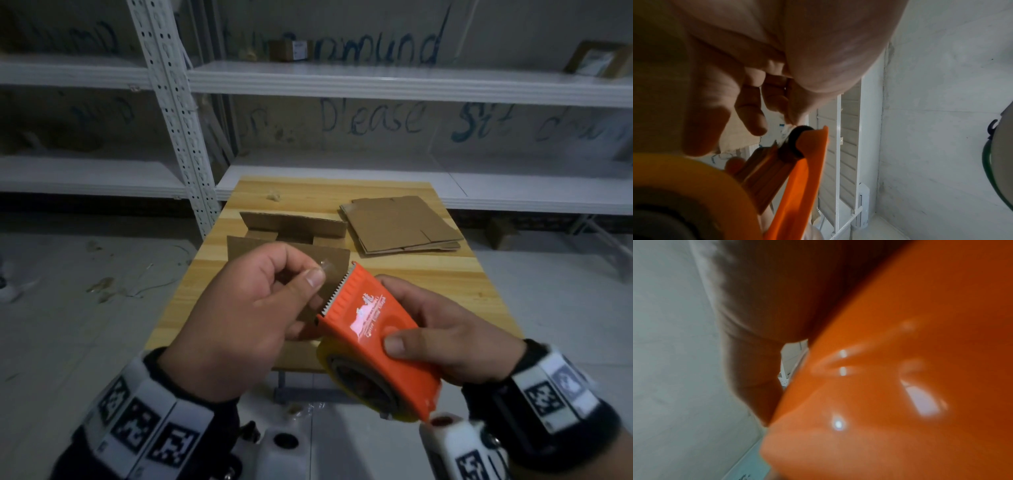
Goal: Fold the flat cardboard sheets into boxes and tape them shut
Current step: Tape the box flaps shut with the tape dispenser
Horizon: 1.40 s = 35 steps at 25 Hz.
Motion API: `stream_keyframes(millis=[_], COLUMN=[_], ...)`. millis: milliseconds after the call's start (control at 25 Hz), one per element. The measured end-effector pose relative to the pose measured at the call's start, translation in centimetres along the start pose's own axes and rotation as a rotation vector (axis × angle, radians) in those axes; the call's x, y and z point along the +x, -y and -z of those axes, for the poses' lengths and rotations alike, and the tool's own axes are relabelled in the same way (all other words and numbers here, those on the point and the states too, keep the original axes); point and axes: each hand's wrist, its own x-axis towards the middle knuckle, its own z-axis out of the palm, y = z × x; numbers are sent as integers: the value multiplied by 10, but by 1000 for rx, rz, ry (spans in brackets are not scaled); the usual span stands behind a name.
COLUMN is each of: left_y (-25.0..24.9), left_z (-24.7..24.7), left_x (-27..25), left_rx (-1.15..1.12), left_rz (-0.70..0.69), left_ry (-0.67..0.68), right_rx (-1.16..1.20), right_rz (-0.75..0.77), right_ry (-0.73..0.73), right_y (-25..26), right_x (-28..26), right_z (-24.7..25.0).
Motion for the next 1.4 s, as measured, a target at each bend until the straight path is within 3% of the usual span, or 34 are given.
stream_keyframes(millis=[440, 640, 840, 1120, 1400], left_y=[1, 4, 5, 7, 5], left_z=[8, 19, 24, 24, 57], left_x=[0, 4, 4, 6, 11], left_rx=[75, 95, 52, 61, 70], left_rz=[-79, -109, -91, -94, -96], left_ry=[9, -31, -36, -73, -165], right_rx=[181, -31, -185, -249, -283], right_rz=[-25, 10, 146, 126, 89], right_ry=[176, 26, -126, -121, -186], right_y=[5, 16, 13, 26, 29], right_x=[1, -6, -7, -15, -27], right_z=[-15, -11, -14, -9, -2])
